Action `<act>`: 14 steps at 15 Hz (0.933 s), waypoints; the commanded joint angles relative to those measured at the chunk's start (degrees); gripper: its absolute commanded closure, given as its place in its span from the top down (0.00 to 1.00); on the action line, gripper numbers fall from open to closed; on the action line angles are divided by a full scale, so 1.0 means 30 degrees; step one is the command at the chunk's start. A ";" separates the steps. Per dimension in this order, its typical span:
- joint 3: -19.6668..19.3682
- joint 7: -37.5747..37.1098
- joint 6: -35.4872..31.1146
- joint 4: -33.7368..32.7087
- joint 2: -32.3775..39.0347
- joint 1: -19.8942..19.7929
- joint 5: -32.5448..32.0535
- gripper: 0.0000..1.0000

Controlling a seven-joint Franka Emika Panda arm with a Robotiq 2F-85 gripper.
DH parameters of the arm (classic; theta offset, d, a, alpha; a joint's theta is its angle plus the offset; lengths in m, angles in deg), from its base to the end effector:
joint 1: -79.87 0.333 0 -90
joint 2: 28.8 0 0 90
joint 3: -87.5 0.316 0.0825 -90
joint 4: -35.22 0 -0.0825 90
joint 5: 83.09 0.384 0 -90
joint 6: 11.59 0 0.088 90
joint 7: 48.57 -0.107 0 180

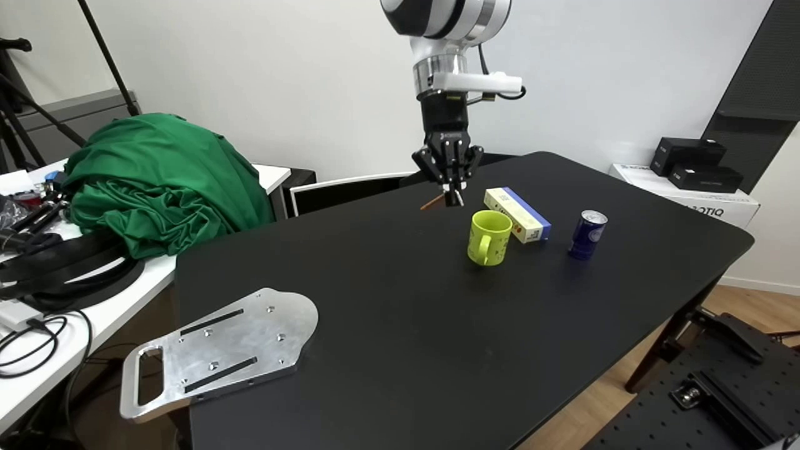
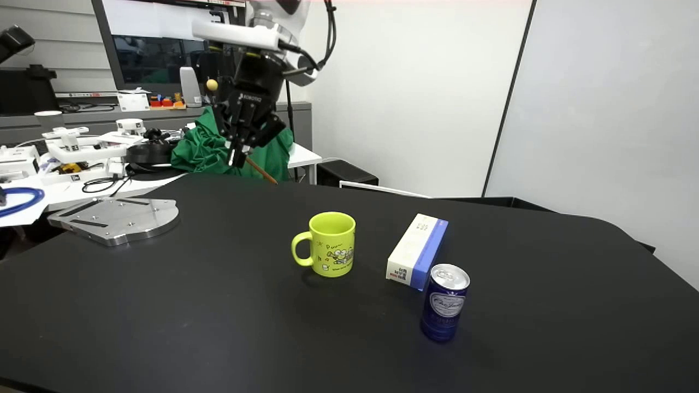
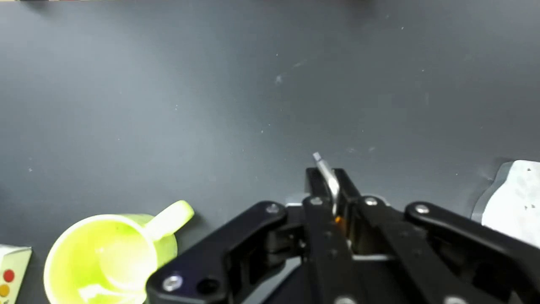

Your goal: Take the orange object from the green cup and put it on the table

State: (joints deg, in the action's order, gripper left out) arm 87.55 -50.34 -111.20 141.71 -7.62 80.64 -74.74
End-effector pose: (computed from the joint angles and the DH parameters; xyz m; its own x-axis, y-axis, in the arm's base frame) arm 0.5731 0.0214 0.2934 0.8789 -0.0421 -0.4751 -0.1018 -0.9897 -0.1006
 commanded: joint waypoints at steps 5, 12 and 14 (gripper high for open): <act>0.1102 0.0129 -1.0463 0.6744 -0.1415 0.1331 -0.0619 0.02; 0.1686 0.0057 -1.6532 1.0114 -0.1460 0.1611 -0.0523 0.02; 0.1828 0.0070 -1.7793 1.0749 -0.1441 0.1580 -0.0421 0.02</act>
State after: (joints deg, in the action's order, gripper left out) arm 92.34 -49.84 -160.00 169.80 -9.69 85.58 -76.22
